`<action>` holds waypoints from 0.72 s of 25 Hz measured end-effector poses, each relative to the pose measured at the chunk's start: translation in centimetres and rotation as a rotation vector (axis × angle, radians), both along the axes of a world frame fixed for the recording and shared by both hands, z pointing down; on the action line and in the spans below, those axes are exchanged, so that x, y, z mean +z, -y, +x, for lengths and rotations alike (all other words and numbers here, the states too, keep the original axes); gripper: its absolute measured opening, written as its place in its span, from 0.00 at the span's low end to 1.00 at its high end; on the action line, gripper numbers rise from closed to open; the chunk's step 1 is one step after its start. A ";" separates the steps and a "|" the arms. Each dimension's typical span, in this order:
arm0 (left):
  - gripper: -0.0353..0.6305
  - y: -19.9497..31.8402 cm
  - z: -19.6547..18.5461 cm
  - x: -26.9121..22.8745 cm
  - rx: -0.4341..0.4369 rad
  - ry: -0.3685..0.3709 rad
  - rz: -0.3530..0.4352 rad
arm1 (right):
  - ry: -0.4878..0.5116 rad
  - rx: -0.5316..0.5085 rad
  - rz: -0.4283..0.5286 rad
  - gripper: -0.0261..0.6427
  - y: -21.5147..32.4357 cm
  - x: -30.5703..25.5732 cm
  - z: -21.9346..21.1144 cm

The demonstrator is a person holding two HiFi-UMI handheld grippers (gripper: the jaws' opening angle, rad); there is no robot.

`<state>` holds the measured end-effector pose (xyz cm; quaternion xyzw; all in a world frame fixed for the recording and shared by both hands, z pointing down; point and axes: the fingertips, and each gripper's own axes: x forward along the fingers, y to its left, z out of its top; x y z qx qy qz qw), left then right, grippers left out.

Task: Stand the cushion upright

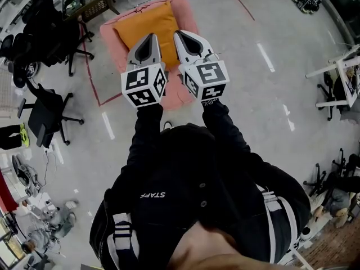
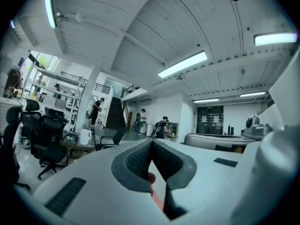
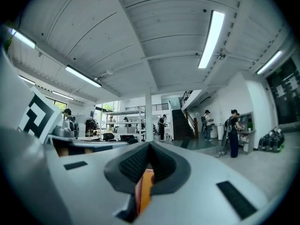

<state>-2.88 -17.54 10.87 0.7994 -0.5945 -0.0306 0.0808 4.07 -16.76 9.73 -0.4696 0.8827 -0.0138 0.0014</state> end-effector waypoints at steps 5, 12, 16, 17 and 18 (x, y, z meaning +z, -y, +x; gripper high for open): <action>0.05 0.1 0.2 -0.6 -0.003 -0.004 0.009 | 0.003 -0.004 0.011 0.06 0.2 -0.2 0.2; 0.05 0.7 0.9 -0.4 -0.011 -0.019 0.002 | -0.005 -0.016 0.024 0.06 0.7 -0.4 1.0; 0.05 0.8 1.9 -0.6 -0.018 -0.019 0.005 | -0.008 -0.022 0.028 0.06 0.7 -0.4 2.1; 0.05 0.8 2.1 -0.6 -0.020 -0.019 0.006 | -0.009 -0.024 0.030 0.06 0.8 -0.5 2.3; 0.05 1.0 2.4 -0.6 -0.021 -0.020 0.006 | -0.010 -0.027 0.033 0.06 0.8 -0.5 2.5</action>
